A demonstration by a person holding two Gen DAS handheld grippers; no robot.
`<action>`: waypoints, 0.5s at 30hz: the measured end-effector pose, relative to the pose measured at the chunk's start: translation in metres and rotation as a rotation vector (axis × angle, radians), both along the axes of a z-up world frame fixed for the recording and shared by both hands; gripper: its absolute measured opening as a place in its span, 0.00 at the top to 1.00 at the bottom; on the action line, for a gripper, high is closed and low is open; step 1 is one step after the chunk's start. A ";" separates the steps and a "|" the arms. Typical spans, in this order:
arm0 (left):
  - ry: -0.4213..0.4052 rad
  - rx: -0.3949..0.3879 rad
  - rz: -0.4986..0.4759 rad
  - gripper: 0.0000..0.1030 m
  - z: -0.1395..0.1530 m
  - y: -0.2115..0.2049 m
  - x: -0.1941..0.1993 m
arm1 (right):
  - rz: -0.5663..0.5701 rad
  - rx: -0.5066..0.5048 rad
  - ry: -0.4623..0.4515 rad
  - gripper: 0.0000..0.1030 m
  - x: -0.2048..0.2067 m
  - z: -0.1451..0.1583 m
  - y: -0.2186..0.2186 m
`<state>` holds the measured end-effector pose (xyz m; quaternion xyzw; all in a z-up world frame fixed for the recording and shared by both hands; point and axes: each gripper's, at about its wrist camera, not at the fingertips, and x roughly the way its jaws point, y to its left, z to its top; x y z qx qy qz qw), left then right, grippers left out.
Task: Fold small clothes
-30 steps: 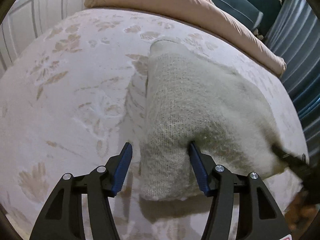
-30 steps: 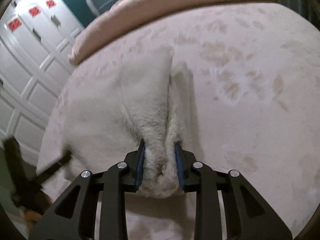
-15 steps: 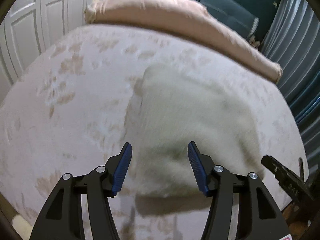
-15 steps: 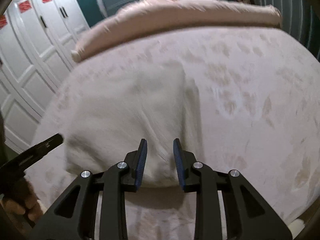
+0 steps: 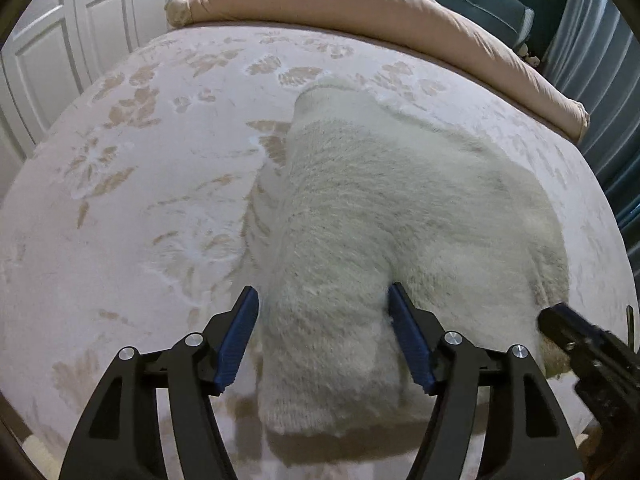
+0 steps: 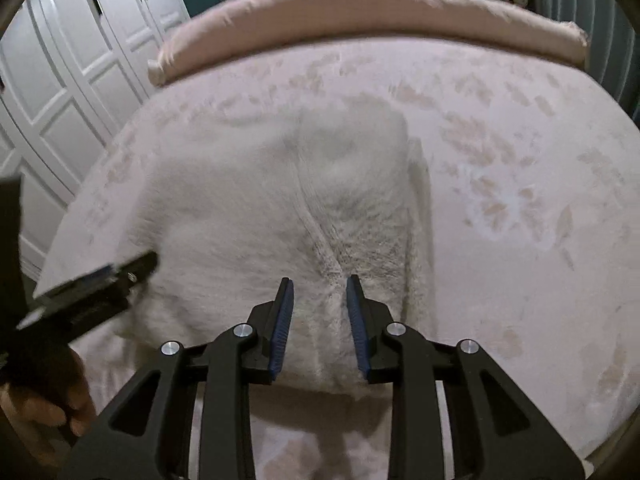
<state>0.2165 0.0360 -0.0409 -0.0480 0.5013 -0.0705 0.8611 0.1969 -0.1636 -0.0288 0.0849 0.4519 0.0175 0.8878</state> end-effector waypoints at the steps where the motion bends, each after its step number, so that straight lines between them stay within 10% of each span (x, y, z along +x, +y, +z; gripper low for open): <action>1: -0.008 0.013 -0.001 0.37 0.006 -0.002 -0.006 | -0.014 -0.001 -0.014 0.58 -0.006 0.004 -0.001; 7: -0.046 0.066 -0.020 0.38 0.019 -0.012 -0.049 | -0.135 -0.043 -0.036 0.33 -0.055 0.010 -0.013; 15: -0.033 0.128 -0.015 0.32 0.006 -0.022 -0.096 | -0.188 -0.081 0.014 0.27 -0.106 -0.017 -0.012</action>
